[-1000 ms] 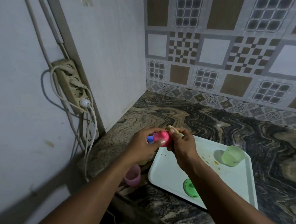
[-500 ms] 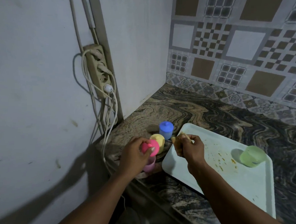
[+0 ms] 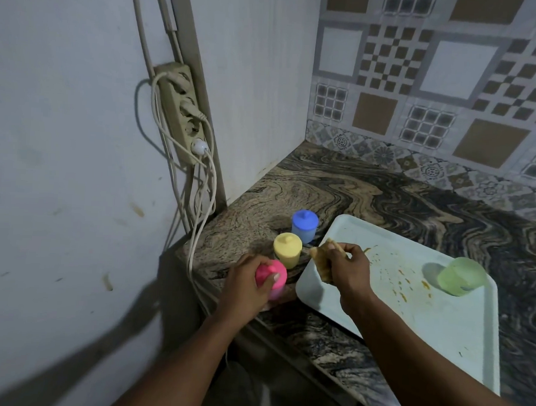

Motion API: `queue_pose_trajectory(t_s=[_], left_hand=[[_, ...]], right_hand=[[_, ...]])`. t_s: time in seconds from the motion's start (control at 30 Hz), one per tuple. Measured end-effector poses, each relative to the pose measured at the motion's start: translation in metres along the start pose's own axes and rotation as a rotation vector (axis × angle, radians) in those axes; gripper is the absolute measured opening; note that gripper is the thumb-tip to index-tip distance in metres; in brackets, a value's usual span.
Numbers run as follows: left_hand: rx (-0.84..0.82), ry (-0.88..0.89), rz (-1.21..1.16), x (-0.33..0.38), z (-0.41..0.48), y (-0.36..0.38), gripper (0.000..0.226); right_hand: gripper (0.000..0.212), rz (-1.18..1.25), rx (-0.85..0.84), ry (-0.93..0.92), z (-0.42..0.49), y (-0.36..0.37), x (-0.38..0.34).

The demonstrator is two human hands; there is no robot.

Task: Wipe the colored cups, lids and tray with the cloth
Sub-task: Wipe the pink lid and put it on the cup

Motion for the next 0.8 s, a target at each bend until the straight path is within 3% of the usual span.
queue_pose_trajectory(t_s=[0.3, 0.5, 0.6, 0.8], left_hand=[[-0.050, -0.021, -0.026, 0.000, 0.006, -0.001, 0.013], [-0.024, -0.069, -0.035, 0.006, 0.007, 0.003, 0.011], [-0.005, -0.095, -0.038, 0.006, 0.005, 0.007, 0.017], [-0.015, -0.098, -0.009, 0.006, 0.003, 0.011, 0.025]], right_hand=[[0.028, 0.048, -0.013, 0.054, -0.001, 0.009, 0.011], [0.035, 0.185, -0.086, 0.202, -0.006, 0.011, 0.012], [0.029, 0.248, -0.107, 0.301, -0.008, 0.010, 0.015], [0.038, 0.299, -0.242, 0.331, -0.012, 0.007, 0.015]])
Point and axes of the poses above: each hand's wrist, its own z-axis towards the middle knuckle, its own y-axis out of the palm, x = y × z, the point moved 3 cm from there along z, towards the middle knuckle, and after that the axes turned 13 degrees about -x, right-handed, at the moved point
